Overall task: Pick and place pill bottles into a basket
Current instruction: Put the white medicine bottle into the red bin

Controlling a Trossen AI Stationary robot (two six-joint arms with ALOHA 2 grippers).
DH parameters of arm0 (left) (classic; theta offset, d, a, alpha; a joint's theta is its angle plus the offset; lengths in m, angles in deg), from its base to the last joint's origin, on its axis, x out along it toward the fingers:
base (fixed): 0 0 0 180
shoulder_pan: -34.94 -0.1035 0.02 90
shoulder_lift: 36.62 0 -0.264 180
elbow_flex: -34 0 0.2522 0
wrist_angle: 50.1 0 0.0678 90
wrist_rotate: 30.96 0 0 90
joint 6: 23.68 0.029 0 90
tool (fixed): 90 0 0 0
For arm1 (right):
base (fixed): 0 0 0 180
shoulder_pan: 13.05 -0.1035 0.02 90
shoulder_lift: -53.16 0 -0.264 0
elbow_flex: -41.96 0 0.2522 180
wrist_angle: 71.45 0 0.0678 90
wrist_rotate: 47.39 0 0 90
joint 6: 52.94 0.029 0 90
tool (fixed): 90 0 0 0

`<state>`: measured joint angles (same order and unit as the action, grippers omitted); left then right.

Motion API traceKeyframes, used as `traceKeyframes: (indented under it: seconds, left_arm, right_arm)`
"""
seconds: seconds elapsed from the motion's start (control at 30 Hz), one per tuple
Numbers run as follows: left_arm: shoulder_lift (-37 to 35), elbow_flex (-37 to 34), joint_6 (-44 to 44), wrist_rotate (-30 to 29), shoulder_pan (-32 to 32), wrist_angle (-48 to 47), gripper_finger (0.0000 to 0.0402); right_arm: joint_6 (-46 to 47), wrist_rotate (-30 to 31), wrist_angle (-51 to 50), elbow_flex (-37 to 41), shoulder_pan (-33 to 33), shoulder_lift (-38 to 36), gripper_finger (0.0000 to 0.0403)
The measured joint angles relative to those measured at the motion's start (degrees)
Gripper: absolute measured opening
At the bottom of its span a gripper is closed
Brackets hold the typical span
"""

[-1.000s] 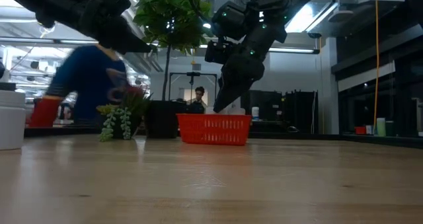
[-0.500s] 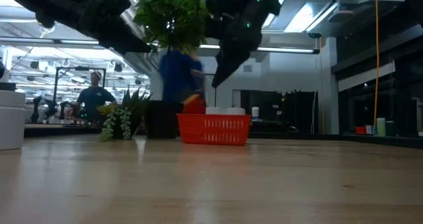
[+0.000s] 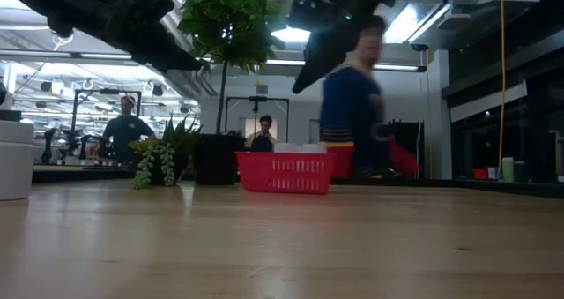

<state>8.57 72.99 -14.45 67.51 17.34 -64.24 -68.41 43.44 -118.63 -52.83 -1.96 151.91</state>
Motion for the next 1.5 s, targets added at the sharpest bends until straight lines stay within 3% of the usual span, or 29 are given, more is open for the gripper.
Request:
traceKeyframes:
  seconds: [0.23, 0.4, 0.63, 0.93, 1.07, 1.5]
  left_arm:
    - [0.02, 0.00, -0.04, 0.17, 0.00, -0.36, 0.0001]
    - [0.02, 0.00, -0.04, 0.17, 0.00, -0.73, 0.0001]
    - [0.07, 0.00, 0.04, 0.13, 0.00, -0.70, 0.0001]
    - [0.07, 0.00, 1.51, -0.02, 0.00, -0.68, 0.0007]
    - [0.07, 0.00, 3.06, 0.05, 0.00, -0.67, 0.0041]
    - [0.07, 0.00, 5.51, 0.15, 0.07, 0.17, 0.0219]
  right_arm:
    - [0.27, 0.03, 20.18, 20.15, 0.04, -11.38, 0.0005]
    - [1.64, 0.01, 32.67, 33.30, 0.04, -20.97, 0.0027]
    - [4.39, -0.81, 40.70, 45.14, 0.04, -32.39, 0.0041]
    - [5.80, -1.08, 53.56, 56.51, 0.00, -38.08, 0.0042]
    - [4.43, -1.08, 57.21, 58.15, 0.00, -38.08, 0.0042]
    - [4.67, -1.08, 57.99, 58.15, 0.00, -38.08, 0.0042]
